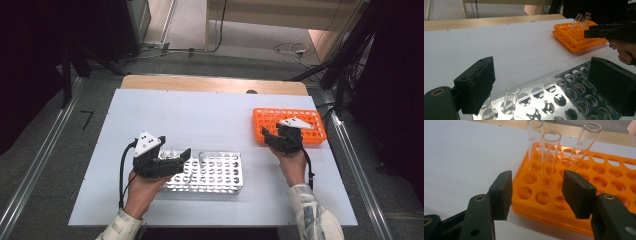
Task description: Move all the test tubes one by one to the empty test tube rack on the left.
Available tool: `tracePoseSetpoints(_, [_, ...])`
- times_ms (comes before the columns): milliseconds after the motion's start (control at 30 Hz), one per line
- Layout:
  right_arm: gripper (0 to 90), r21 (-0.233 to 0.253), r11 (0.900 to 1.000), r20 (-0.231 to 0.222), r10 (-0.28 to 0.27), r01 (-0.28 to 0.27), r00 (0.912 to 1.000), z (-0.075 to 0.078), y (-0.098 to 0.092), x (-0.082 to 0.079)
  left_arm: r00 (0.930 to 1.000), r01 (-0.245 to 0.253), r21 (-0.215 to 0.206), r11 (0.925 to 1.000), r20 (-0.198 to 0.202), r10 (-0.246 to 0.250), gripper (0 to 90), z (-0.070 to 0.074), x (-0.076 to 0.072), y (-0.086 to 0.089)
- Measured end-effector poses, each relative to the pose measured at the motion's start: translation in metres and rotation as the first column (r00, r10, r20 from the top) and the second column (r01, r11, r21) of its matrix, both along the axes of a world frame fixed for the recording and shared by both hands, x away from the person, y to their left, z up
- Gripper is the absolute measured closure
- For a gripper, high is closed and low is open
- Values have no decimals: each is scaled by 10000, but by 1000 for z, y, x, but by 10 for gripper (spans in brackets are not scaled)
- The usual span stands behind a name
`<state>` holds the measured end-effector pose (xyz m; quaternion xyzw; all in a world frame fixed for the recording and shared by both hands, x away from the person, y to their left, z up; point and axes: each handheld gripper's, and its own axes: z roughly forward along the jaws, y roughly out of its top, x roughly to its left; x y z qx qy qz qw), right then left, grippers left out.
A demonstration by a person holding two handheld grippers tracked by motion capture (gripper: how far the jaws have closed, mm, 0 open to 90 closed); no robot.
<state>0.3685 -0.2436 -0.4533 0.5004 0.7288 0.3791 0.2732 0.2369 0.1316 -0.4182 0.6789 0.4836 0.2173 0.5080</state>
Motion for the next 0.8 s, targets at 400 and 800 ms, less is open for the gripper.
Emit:
tracePoseSetpoints(400, [560, -87, 9993, 43, -376, 377, 9993, -9, 1, 19, 10000, 82, 94, 9999, -56, -81, 76, -1, 0, 0])
tracePoseSetpoints(800, [720, -372, 9981, -22, -496, 495, 9988, -14, 6, 27, 9999, 96, 101, 9999, -126, -95, 78, -1, 0, 0])
